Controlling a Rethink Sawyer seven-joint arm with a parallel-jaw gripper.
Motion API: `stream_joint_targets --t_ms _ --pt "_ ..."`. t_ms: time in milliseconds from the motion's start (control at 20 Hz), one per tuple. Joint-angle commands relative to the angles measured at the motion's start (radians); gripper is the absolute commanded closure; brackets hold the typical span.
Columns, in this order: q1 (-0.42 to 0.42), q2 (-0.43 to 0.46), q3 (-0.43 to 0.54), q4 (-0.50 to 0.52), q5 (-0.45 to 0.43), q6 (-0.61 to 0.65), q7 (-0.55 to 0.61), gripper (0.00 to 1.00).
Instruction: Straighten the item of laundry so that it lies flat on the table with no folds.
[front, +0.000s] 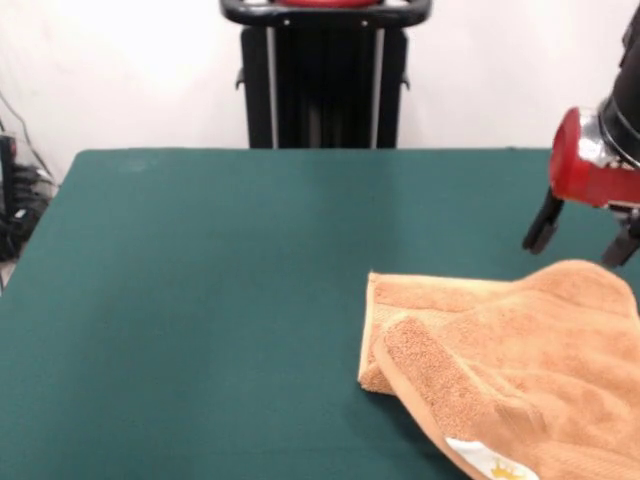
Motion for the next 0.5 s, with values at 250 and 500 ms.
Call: stream_joint_targets --t_ms 250,500 --pt "0.014 -0.186 0.148 0.63 -0.101 -0.407 -0.199 0.0" --pt "0.001 -0.28 0.18 0.809 -0.132 -0.513 -0.246 0.0"
